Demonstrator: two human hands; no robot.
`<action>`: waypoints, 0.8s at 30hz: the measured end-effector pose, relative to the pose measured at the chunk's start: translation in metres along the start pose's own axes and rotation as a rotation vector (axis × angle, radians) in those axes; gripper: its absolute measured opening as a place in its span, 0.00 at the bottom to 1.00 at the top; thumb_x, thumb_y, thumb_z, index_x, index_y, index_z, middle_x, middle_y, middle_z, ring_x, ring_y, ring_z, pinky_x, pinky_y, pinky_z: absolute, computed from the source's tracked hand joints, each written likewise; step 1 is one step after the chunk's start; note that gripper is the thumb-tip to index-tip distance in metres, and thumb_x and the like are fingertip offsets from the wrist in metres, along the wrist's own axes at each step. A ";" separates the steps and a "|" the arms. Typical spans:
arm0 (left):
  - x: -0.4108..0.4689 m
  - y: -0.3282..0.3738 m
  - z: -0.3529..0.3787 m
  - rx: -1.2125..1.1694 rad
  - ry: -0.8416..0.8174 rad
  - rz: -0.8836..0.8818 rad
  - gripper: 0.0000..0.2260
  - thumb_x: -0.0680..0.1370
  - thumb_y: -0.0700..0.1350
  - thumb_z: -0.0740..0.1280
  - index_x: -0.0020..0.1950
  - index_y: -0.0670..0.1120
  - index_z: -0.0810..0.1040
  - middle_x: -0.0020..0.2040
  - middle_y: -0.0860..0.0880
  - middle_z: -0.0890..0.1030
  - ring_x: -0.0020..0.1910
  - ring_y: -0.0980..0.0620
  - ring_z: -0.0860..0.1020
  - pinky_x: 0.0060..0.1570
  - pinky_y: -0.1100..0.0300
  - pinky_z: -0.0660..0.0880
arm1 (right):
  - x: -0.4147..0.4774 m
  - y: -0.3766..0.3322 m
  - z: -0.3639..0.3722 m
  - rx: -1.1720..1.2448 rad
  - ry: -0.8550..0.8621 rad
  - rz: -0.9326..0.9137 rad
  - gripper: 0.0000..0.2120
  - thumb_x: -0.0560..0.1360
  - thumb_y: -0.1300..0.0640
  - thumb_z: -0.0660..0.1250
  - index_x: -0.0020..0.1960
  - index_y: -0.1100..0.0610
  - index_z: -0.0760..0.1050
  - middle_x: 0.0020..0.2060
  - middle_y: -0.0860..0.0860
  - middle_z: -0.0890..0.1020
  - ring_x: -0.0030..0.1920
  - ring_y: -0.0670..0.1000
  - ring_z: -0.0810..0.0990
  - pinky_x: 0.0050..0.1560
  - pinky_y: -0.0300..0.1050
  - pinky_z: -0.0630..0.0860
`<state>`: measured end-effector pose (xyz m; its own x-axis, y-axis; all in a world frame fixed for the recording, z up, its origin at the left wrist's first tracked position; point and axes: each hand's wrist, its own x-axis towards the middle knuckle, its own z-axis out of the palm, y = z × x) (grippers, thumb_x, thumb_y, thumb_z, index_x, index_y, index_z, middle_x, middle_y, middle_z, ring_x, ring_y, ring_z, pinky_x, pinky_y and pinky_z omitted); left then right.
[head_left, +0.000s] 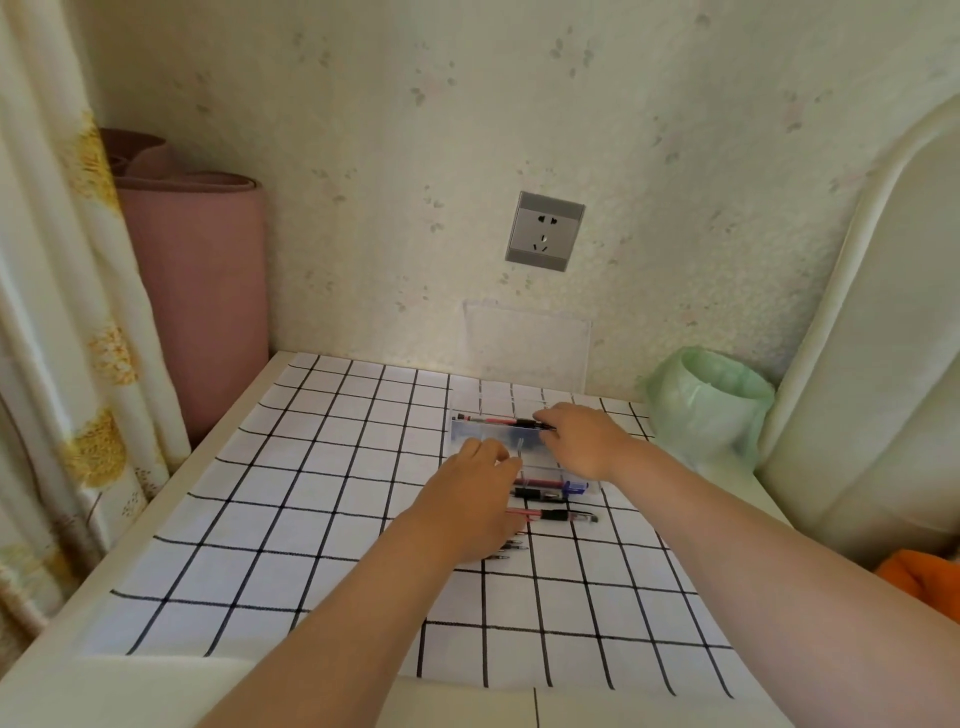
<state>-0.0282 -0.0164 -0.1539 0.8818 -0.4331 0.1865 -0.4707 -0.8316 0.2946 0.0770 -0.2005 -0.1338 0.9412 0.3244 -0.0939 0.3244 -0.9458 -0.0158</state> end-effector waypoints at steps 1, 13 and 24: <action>0.000 0.001 0.000 0.002 0.000 -0.003 0.26 0.78 0.55 0.65 0.74 0.47 0.65 0.71 0.49 0.65 0.69 0.49 0.62 0.68 0.55 0.66 | -0.002 0.000 -0.001 0.011 -0.008 -0.003 0.19 0.83 0.54 0.54 0.71 0.56 0.71 0.67 0.56 0.74 0.65 0.58 0.73 0.65 0.55 0.70; 0.005 0.006 -0.004 -0.027 0.161 0.005 0.12 0.78 0.50 0.66 0.61 0.52 0.77 0.56 0.53 0.75 0.57 0.53 0.71 0.56 0.58 0.71 | -0.081 -0.016 -0.003 0.295 0.335 -0.124 0.10 0.78 0.58 0.63 0.52 0.48 0.81 0.45 0.42 0.78 0.37 0.38 0.72 0.40 0.37 0.67; -0.004 0.010 0.002 -0.001 -0.025 -0.061 0.14 0.80 0.53 0.63 0.65 0.53 0.77 0.57 0.54 0.77 0.56 0.54 0.73 0.55 0.57 0.74 | -0.107 -0.004 0.025 0.077 0.247 -0.219 0.12 0.78 0.52 0.63 0.59 0.43 0.80 0.50 0.44 0.81 0.50 0.49 0.78 0.45 0.44 0.71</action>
<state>-0.0365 -0.0237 -0.1534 0.9095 -0.3899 0.1443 -0.4158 -0.8566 0.3055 -0.0270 -0.2318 -0.1483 0.8473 0.5053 0.1636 0.5225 -0.8484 -0.0854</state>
